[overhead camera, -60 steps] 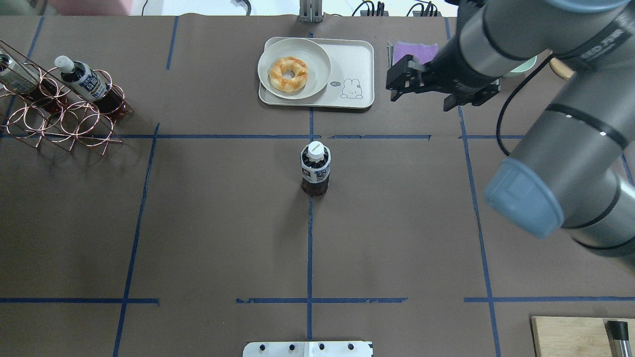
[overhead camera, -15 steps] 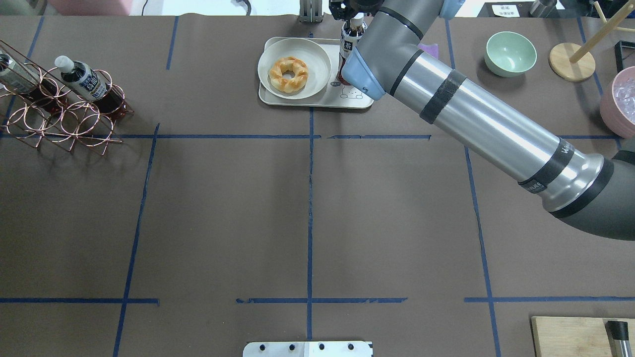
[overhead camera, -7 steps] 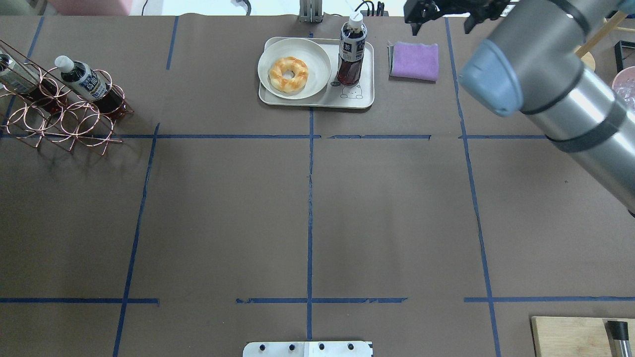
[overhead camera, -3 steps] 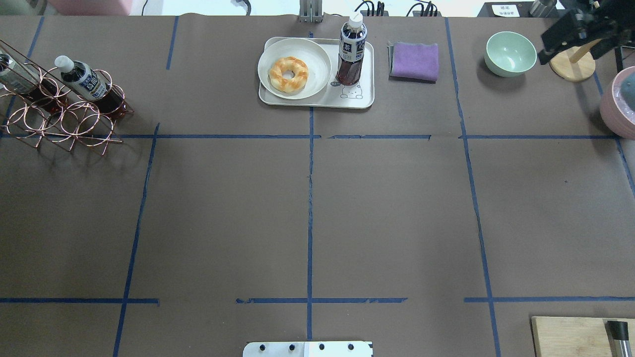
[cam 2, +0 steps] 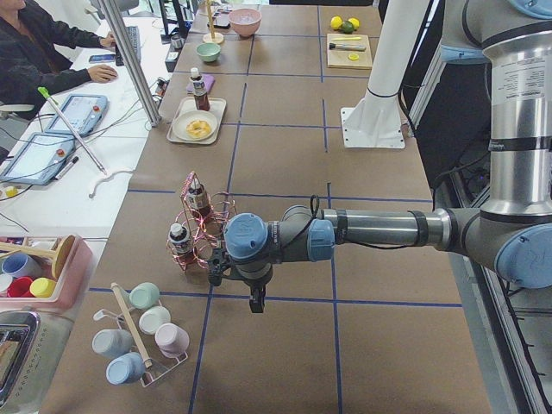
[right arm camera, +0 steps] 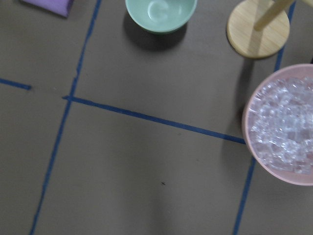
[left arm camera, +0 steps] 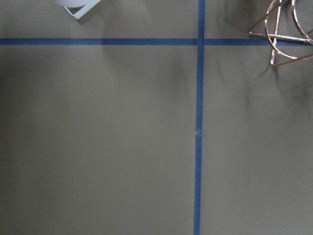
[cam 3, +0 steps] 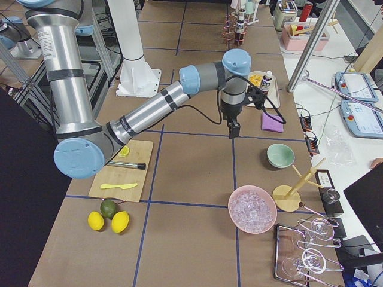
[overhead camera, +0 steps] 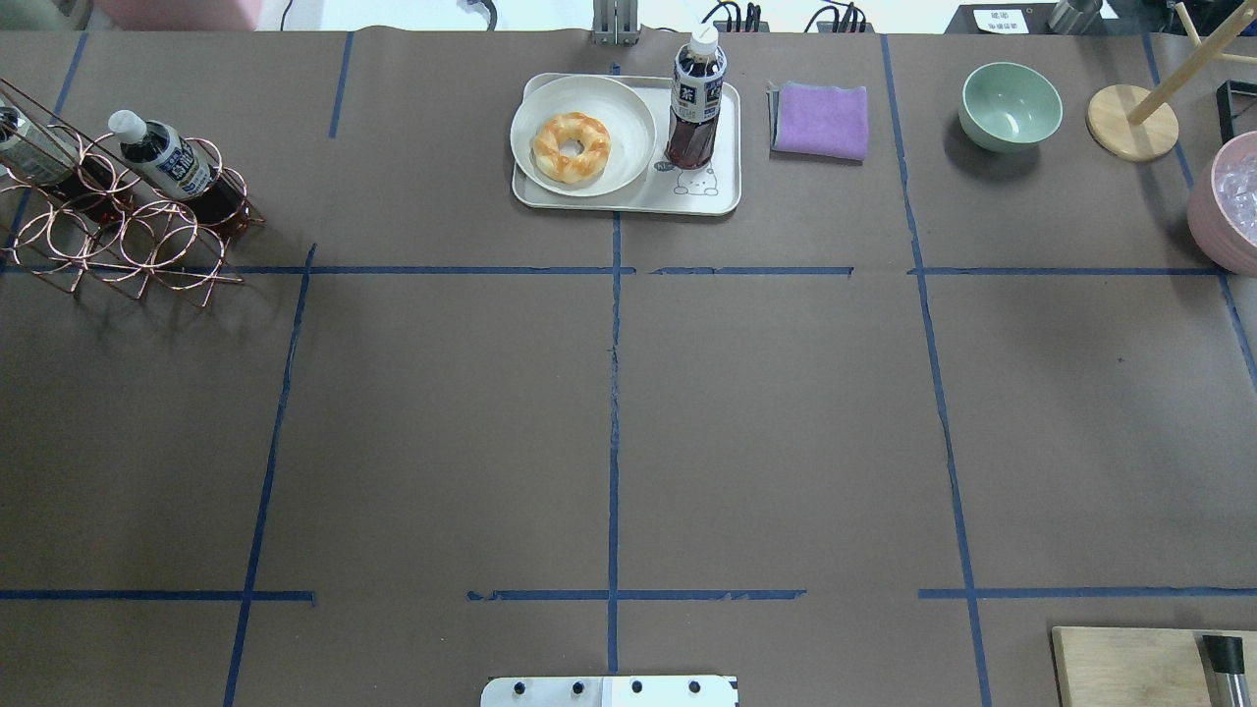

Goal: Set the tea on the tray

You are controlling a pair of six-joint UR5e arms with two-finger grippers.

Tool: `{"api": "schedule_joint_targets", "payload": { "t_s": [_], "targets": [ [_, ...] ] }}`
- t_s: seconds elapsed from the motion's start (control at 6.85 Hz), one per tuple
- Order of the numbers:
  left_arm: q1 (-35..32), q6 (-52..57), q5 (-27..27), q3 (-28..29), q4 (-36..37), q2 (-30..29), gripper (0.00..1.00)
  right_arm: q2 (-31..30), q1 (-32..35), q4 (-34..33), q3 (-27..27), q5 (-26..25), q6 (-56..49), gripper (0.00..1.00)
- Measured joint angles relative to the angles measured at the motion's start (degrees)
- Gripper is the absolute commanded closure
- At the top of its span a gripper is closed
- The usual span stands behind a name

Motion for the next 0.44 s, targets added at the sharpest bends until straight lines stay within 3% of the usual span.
{"api": "schedule_joint_targets", "payload": {
  "t_s": [0.44],
  "targets": [
    [-0.5,0.0,-0.2,-0.2,-0.1,0.0,0.00,-6.1,6.9,0.7,-10.0,0.5,-15.3,0.00]
  ]
}}
